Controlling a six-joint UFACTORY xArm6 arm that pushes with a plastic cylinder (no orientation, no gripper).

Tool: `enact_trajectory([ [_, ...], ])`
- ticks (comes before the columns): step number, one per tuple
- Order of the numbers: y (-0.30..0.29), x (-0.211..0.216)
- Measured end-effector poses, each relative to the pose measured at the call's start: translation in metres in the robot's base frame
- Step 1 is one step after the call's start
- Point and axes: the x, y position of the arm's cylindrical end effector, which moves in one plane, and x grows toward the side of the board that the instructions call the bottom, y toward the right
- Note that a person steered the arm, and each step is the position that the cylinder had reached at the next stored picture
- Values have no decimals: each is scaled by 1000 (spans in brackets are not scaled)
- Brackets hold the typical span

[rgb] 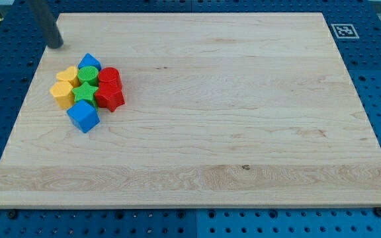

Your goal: Move the arm towards yellow blocks

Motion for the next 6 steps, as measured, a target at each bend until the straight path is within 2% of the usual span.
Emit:
enact_trajectory([
  [1,0,43],
  [2,0,49],
  [4,1,89],
  [6,69,101],
])
